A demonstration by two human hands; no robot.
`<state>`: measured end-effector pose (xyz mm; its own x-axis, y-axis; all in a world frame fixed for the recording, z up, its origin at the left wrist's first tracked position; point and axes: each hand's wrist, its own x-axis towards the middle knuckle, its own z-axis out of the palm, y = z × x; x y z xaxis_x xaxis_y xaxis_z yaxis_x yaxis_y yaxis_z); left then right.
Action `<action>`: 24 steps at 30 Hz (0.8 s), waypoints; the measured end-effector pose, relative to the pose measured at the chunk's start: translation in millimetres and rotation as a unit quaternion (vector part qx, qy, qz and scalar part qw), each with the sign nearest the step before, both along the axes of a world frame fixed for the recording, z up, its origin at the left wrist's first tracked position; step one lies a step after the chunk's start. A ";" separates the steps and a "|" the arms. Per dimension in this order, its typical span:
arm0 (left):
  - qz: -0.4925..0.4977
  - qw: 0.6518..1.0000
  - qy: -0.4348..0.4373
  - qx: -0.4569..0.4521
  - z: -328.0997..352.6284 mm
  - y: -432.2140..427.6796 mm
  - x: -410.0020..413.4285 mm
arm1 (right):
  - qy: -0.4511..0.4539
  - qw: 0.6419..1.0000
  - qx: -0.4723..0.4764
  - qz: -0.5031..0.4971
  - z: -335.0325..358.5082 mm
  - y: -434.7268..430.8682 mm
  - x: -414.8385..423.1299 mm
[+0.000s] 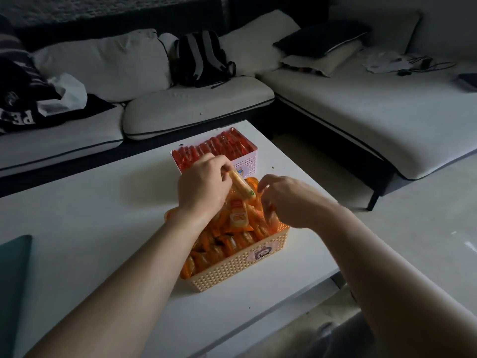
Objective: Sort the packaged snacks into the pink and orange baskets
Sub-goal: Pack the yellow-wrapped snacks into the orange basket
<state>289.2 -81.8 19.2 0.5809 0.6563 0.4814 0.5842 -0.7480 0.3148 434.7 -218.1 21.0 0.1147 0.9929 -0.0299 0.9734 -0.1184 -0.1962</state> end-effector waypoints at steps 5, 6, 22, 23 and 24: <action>0.009 1.000 -0.008 0.015 -4.5 0.5 -6.8 | 0.099 0.992 -0.071 -0.029 0.3 2.2 -3.7; 0.015 1.000 -0.017 0.020 -4.4 1.6 -7.5 | 0.101 0.992 -0.056 -0.042 -0.4 2.2 -0.9; -0.007 0.995 -0.095 -0.006 -10.8 -11.3 12.1 | 0.021 0.992 -0.061 -0.112 -8.3 11.4 7.6; -0.005 0.995 -0.097 -0.005 -11.0 -11.1 12.0 | 0.018 0.992 -0.065 -0.112 -7.5 10.5 9.5; -0.003 0.995 -0.100 -0.004 -11.1 -10.9 12.0 | 0.008 0.991 -0.074 -0.109 -7.8 9.5 10.8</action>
